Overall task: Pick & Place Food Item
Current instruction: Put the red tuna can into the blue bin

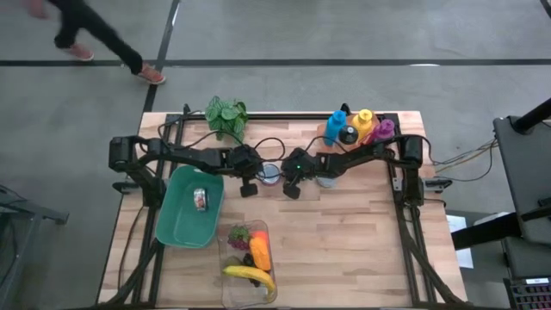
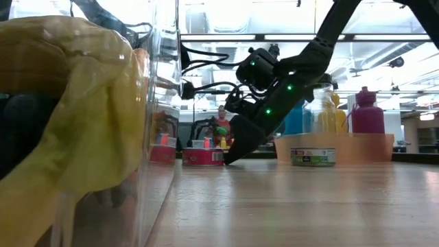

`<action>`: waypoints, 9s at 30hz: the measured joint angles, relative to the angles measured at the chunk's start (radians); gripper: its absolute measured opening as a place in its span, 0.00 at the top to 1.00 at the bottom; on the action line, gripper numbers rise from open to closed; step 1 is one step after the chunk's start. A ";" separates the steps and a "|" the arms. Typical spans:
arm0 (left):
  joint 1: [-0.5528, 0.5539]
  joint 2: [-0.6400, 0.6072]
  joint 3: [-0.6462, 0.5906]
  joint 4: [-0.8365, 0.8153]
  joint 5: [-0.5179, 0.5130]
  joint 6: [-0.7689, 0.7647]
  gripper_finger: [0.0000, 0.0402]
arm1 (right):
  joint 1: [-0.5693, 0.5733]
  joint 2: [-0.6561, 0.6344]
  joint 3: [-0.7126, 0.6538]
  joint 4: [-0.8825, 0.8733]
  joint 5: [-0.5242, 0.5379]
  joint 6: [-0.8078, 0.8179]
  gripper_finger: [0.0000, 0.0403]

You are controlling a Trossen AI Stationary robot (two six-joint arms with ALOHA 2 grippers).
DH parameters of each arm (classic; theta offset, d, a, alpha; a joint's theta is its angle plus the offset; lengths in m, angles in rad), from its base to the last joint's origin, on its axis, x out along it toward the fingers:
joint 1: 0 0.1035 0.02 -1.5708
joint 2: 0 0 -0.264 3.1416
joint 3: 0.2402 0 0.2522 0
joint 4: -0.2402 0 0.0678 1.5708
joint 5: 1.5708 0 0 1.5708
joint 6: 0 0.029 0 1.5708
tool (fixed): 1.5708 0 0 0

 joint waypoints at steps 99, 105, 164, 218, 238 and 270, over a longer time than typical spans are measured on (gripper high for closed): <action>0.004 0.001 -0.001 0.005 -0.073 0.030 1.00 | -0.031 0.011 0.181 0.133 -0.069 -0.147 0.97; 0.003 0.001 -0.001 0.001 -0.074 0.029 1.00 | -0.029 0.012 0.176 0.108 -0.075 -0.147 0.97; -0.037 -0.520 0.000 -0.039 -0.138 0.051 1.00 | 0.102 -0.994 -0.596 0.307 0.053 -0.066 0.97; -0.077 -0.528 -0.015 -0.084 -0.191 -0.398 1.00 | 0.101 -1.305 -0.965 0.612 0.053 -0.088 0.97; -0.077 -0.537 -0.016 -0.108 -0.217 -0.480 0.84 | 0.101 -1.305 -0.965 0.612 0.053 -0.088 0.97; -0.175 -0.041 0.546 -0.783 -0.121 -0.632 0.13 | 0.101 -1.298 -0.964 0.610 0.054 -0.088 0.97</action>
